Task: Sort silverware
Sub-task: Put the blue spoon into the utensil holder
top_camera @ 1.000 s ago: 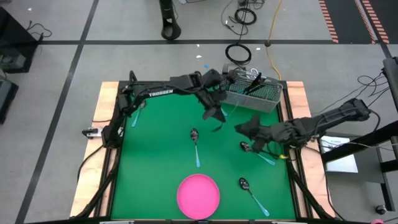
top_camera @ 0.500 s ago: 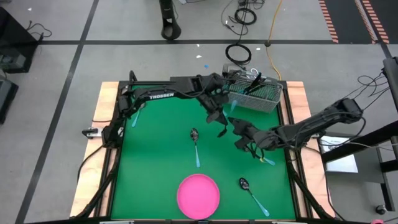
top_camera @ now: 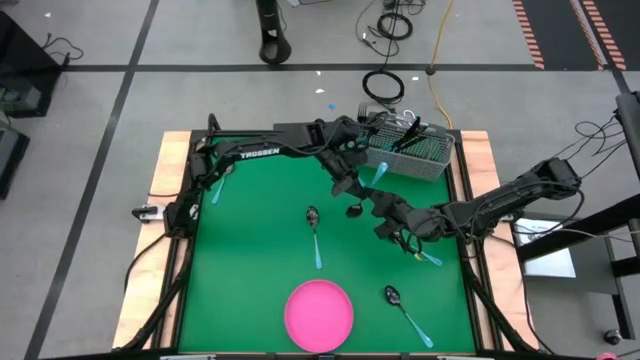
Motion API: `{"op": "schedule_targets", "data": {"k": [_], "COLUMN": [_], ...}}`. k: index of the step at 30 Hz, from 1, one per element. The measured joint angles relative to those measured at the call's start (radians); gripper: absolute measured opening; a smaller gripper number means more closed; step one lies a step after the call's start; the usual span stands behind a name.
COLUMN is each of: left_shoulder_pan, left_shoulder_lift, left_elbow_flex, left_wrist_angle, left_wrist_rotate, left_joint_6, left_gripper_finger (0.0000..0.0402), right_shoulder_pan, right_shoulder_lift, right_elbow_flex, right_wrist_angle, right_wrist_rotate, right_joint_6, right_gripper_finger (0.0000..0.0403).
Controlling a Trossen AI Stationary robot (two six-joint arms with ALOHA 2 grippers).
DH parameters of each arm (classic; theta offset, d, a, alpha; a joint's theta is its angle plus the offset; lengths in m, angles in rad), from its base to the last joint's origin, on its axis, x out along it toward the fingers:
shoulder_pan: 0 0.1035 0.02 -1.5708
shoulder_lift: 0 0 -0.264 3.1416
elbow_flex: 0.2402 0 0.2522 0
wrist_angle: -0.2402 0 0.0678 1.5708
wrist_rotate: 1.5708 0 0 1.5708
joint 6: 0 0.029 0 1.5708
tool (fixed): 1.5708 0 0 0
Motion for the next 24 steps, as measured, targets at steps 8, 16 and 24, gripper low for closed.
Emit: {"op": "schedule_targets", "data": {"k": [8,16,24], "left_shoulder_pan": [0.001,0.005,0.068], "left_shoulder_lift": [0.001,0.000,-0.059], "left_elbow_flex": [0.000,0.001,0.003], "left_wrist_angle": [0.000,0.005,0.016], "left_wrist_rotate": [0.010,-0.055,-0.055], "left_joint_6": [0.022,0.208,0.390], "left_gripper_finger": [0.0002,0.0081,0.0164], "right_shoulder_pan": [-0.007,-0.007,-0.016], "right_shoulder_lift": [0.000,-0.006,-0.173], "right_elbow_flex": [0.000,-0.001,-0.001], "right_wrist_angle": [-0.028,-0.099,-0.371], "right_wrist_rotate": [0.001,0.008,-0.169], "right_joint_6": [0.069,0.310,0.748], "right_gripper_finger": [0.0007,0.0000,0.0000]}}
